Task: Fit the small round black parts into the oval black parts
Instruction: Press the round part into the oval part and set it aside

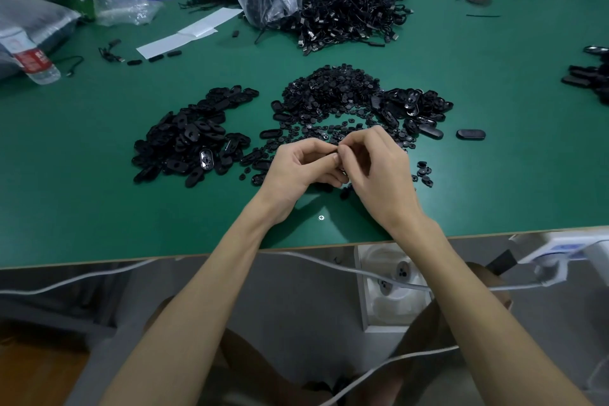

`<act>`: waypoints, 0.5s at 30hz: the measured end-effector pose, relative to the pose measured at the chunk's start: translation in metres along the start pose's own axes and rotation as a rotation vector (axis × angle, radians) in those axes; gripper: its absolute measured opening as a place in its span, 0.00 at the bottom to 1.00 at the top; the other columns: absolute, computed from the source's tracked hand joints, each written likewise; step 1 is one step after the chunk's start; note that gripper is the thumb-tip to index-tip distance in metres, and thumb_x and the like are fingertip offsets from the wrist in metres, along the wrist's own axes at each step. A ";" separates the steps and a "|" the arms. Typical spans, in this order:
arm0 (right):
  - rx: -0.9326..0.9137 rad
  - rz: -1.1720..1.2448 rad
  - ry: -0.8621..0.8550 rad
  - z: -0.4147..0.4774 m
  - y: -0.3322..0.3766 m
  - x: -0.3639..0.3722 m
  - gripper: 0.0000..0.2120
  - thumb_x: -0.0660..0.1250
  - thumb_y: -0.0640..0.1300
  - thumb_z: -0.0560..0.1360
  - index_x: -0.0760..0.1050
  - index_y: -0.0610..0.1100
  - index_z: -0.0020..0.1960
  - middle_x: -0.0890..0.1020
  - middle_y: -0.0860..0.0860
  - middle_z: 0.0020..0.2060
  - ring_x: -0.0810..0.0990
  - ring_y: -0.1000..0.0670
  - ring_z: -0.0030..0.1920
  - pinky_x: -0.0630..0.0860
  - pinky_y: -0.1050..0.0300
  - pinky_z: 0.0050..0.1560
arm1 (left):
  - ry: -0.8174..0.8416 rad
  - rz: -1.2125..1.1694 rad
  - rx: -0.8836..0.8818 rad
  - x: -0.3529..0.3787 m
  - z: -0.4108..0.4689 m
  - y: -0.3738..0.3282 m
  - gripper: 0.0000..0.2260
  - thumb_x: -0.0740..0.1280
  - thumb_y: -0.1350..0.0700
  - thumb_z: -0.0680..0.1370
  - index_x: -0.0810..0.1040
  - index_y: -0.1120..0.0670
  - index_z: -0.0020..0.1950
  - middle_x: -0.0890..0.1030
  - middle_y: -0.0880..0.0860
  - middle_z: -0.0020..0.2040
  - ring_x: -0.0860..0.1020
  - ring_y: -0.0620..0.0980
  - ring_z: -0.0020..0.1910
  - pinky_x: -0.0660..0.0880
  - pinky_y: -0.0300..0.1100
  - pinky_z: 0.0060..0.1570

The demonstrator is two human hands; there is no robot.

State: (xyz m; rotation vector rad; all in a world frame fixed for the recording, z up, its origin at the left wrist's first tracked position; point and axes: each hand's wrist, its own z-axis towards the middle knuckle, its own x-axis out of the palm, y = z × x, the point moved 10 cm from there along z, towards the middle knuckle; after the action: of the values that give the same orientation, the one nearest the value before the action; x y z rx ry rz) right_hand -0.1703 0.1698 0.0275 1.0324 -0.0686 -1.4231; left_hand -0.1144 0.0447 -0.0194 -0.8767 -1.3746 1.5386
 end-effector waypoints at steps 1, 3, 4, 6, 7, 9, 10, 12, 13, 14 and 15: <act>0.000 0.004 0.006 0.000 0.000 0.001 0.03 0.68 0.40 0.82 0.78 0.40 0.52 0.77 0.50 0.47 0.73 0.57 0.45 0.70 0.70 0.48 | -0.002 0.002 0.004 0.000 0.000 -0.001 0.04 0.69 0.66 0.81 0.82 0.65 0.55 0.85 0.62 0.42 0.85 0.55 0.39 0.83 0.43 0.42; 0.009 0.022 0.013 0.000 0.000 0.001 0.02 0.69 0.39 0.81 0.78 0.40 0.52 0.78 0.50 0.46 0.73 0.57 0.45 0.70 0.69 0.48 | -0.005 0.001 0.005 0.000 0.000 -0.001 0.05 0.69 0.66 0.81 0.81 0.66 0.55 0.85 0.63 0.42 0.85 0.56 0.39 0.82 0.43 0.43; 0.015 0.038 0.008 0.000 0.000 -0.001 0.02 0.69 0.38 0.81 0.79 0.40 0.52 0.78 0.49 0.46 0.74 0.56 0.44 0.70 0.70 0.48 | -0.006 -0.001 0.002 0.000 0.000 -0.001 0.05 0.69 0.66 0.81 0.81 0.67 0.56 0.85 0.63 0.42 0.85 0.56 0.39 0.82 0.43 0.43; 0.051 0.080 -0.012 0.002 -0.004 -0.005 0.02 0.70 0.38 0.80 0.80 0.41 0.52 0.80 0.49 0.45 0.76 0.54 0.44 0.71 0.68 0.48 | -0.016 0.002 0.002 0.001 0.000 -0.001 0.06 0.69 0.66 0.81 0.82 0.66 0.57 0.86 0.62 0.44 0.86 0.56 0.42 0.83 0.44 0.45; 0.092 0.112 -0.024 0.003 -0.009 -0.006 0.02 0.70 0.38 0.80 0.80 0.41 0.52 0.81 0.49 0.45 0.78 0.53 0.44 0.73 0.65 0.48 | -0.028 0.011 0.009 0.002 -0.001 -0.002 0.07 0.69 0.65 0.81 0.82 0.65 0.59 0.86 0.61 0.46 0.86 0.57 0.44 0.83 0.45 0.46; 0.232 0.233 -0.075 0.003 -0.025 -0.011 0.03 0.70 0.39 0.80 0.81 0.42 0.53 0.83 0.49 0.45 0.82 0.51 0.43 0.77 0.59 0.45 | -0.072 0.057 0.048 0.001 -0.002 -0.009 0.10 0.70 0.64 0.82 0.81 0.63 0.62 0.87 0.60 0.52 0.87 0.57 0.49 0.84 0.47 0.49; 0.320 0.312 -0.128 0.001 -0.037 -0.015 0.03 0.70 0.39 0.80 0.80 0.42 0.53 0.84 0.49 0.44 0.83 0.52 0.42 0.78 0.58 0.43 | -0.108 0.101 0.079 -0.001 -0.003 -0.014 0.10 0.69 0.64 0.82 0.81 0.63 0.63 0.86 0.59 0.55 0.87 0.56 0.51 0.85 0.48 0.49; 0.482 0.455 -0.282 -0.007 -0.061 -0.027 0.03 0.69 0.39 0.81 0.80 0.41 0.54 0.85 0.50 0.41 0.85 0.53 0.41 0.80 0.56 0.42 | -0.211 0.230 0.146 -0.011 -0.008 -0.025 0.09 0.68 0.63 0.83 0.81 0.61 0.63 0.85 0.56 0.56 0.87 0.53 0.49 0.84 0.47 0.46; 0.549 0.510 -0.358 -0.012 -0.072 -0.032 0.03 0.68 0.38 0.81 0.80 0.40 0.54 0.85 0.51 0.40 0.85 0.53 0.41 0.82 0.55 0.43 | -0.279 0.309 0.161 -0.019 -0.012 -0.030 0.08 0.67 0.62 0.83 0.82 0.60 0.61 0.85 0.55 0.55 0.87 0.51 0.47 0.84 0.45 0.45; 0.602 0.546 -0.415 -0.016 -0.081 -0.035 0.04 0.68 0.38 0.81 0.80 0.40 0.54 0.84 0.52 0.40 0.85 0.53 0.41 0.82 0.55 0.45 | -0.356 0.401 0.158 -0.030 -0.016 -0.034 0.07 0.66 0.62 0.84 0.82 0.58 0.60 0.85 0.54 0.54 0.86 0.49 0.46 0.83 0.44 0.45; 0.638 0.561 -0.451 -0.018 -0.087 -0.036 0.04 0.67 0.38 0.81 0.80 0.40 0.55 0.85 0.51 0.41 0.85 0.54 0.41 0.82 0.57 0.47 | -0.434 0.511 0.141 -0.043 -0.021 -0.038 0.07 0.66 0.62 0.84 0.82 0.57 0.58 0.84 0.53 0.55 0.84 0.47 0.47 0.82 0.43 0.47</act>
State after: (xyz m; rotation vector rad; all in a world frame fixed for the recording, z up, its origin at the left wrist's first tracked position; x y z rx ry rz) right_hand -0.2337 0.2254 -0.0175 1.0550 -1.1140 -1.0939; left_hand -0.0736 0.0134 0.0130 -0.8803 -1.3744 2.2961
